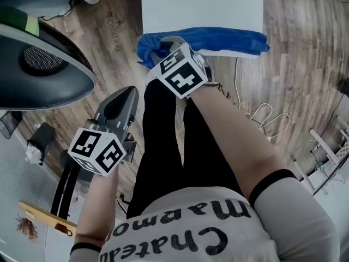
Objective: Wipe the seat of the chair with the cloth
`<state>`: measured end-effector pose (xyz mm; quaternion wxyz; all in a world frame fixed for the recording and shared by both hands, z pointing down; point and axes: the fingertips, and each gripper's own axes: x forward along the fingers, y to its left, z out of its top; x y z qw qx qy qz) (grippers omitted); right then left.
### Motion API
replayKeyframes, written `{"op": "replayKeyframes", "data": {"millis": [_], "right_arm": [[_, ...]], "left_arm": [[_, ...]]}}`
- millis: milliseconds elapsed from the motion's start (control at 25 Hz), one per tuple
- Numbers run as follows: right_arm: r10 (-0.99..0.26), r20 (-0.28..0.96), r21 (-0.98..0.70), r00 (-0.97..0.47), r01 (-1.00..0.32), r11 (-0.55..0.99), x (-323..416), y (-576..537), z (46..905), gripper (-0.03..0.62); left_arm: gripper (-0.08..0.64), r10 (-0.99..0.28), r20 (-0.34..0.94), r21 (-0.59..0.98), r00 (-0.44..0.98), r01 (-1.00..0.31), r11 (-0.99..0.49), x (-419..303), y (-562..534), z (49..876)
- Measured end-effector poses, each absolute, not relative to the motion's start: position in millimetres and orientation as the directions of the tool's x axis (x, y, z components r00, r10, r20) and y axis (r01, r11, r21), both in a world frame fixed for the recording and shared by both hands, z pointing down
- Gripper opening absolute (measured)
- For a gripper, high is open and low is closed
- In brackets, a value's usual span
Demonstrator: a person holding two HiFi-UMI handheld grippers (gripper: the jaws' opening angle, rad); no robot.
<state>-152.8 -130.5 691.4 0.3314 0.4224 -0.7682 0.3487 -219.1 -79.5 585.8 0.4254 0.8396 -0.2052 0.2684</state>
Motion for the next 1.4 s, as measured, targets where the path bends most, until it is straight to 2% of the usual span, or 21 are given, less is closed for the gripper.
{"op": "replayKeyframes", "data": {"millis": [200,280,680,920,1040,1120,1240,1400], "right_arm": [[-0.483,0.809,-0.236,-0.335,-0.937,0.256,-114.1,-115.5,691.9,0.06],[-0.485,0.814,-0.226,-0.319,-0.944,0.242,-91.4,-102.3,692.6,0.06],[-0.472,0.86,-0.112,-0.194,-0.974,0.196,63.7,-12.0,694.2,0.06],[-0.402,0.904,-0.117,-0.145,-0.989,0.094,146.7,40.0,698.5,0.06],[-0.286,0.943,-0.178,-0.168,-0.984,-0.01,170.7,69.1,703.2,0.06],[-0.265,0.941,-0.244,-0.212,-0.965,-0.095,184.6,75.8,697.4,0.06],[-0.441,0.842,-0.407,-0.312,-0.903,-0.136,192.8,62.1,644.7,0.061],[-0.653,0.67,-0.456,-0.353,-0.89,0.015,186.1,46.0,519.6,0.061]], "left_arm": [[0.006,-0.113,0.605,0.615,0.788,-0.553,-0.563,-197.0,-68.7,580.6],[0.006,-0.123,0.609,0.598,0.784,-0.555,-0.577,-187.4,-66.4,578.0],[0.006,-0.302,0.58,0.579,0.756,-0.644,-0.5,-114.7,-35.8,546.6],[0.006,-0.351,0.548,0.531,0.759,-0.64,-0.555,-66.7,-6.5,510.3],[0.006,-0.408,0.527,0.492,0.746,-0.659,-0.57,-61.1,-4.0,482.6],[0.006,-0.457,0.505,0.461,0.732,-0.676,-0.574,-59.2,-7.7,463.0],[0.005,-0.523,0.465,0.431,0.714,-0.699,-0.571,-57.4,-6.5,429.4],[0.006,-0.583,0.413,0.43,0.699,-0.715,-0.552,-64.5,4.5,375.1]]}}
